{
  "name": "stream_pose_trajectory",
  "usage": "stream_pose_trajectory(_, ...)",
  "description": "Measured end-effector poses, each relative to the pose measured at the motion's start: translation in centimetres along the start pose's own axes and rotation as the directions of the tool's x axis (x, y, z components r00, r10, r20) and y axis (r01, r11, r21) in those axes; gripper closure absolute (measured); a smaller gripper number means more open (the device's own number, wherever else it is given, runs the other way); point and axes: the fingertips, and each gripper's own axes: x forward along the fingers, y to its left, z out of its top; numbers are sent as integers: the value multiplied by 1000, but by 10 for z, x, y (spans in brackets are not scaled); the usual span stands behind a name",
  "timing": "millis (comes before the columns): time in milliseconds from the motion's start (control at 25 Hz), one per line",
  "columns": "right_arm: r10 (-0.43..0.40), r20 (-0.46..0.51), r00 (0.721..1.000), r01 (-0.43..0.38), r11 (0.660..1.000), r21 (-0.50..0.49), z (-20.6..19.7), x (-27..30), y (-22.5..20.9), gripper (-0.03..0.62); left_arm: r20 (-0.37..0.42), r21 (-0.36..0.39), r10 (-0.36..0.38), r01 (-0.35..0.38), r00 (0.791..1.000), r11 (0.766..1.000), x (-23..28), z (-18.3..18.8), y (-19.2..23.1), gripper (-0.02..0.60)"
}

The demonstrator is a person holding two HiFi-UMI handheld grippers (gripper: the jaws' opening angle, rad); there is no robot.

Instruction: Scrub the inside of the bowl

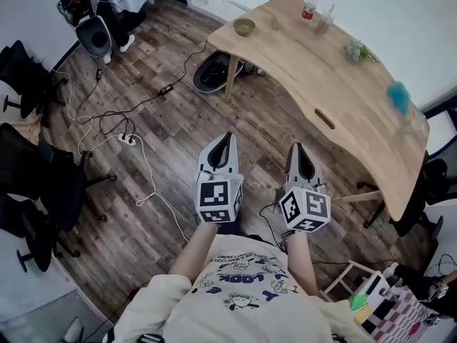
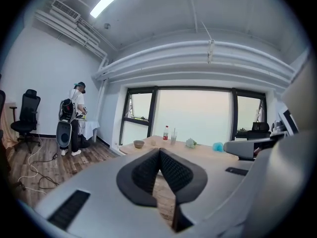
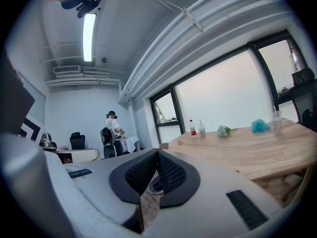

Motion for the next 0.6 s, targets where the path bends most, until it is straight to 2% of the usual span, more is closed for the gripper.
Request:
stream_pose_trajectory(280, -27, 0, 1000, 27, 999, 19, 3, 55, 3, 599, -16, -6, -12, 12, 1000, 1000, 49, 9, 33, 552)
stream_pose_trajectory(600, -42, -25, 999, 42, 999, 18, 0, 88, 0, 599, -41, -31, -14, 13, 999, 999, 83, 9, 51, 552)
